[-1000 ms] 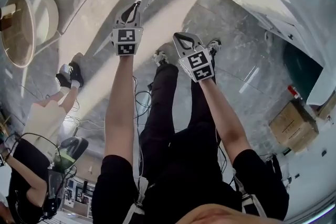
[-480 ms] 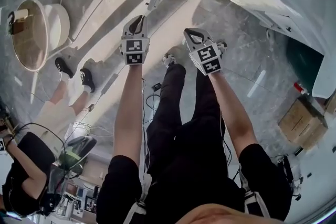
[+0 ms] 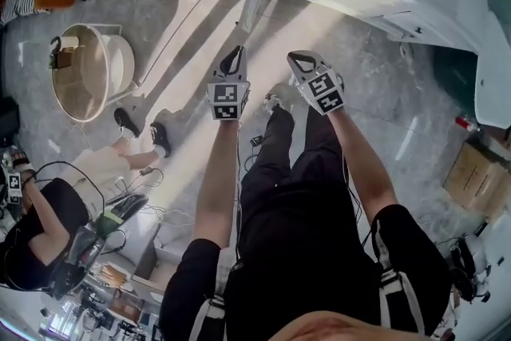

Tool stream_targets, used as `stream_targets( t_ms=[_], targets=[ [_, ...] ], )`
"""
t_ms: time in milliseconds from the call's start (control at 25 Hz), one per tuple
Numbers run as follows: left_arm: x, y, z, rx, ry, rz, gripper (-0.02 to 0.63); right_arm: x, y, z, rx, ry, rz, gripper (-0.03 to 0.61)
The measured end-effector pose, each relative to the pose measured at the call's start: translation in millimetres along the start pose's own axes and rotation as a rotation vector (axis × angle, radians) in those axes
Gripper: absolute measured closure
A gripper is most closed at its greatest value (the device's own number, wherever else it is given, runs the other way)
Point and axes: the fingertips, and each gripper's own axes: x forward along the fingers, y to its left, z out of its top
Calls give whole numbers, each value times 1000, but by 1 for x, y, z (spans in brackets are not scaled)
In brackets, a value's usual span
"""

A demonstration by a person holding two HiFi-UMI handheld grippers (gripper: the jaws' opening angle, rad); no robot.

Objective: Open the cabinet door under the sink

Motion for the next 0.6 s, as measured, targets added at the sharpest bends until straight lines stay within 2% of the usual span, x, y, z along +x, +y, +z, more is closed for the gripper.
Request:
stream_targets(
  t_ms=[160,280,360,520,600],
  targets=[
    [-35,-16,34,26,-39,-23,583,-39,8,22,-9,-50,-6,518],
    [-59,-34,42,37,-32,-39,583,-67,21,33,-24,-94,9,517],
    [-65,-44,47,58,-36,-53,583,-79,21,36,-37,-91,-2,518],
    [-82,-64,57,14,-73,-97,583,-98,27,38,-59,-75,-16,518],
    [-94,-75,63,32,-89,-119,591,-107,34,38,-65,-68,-19,518]
  ],
)
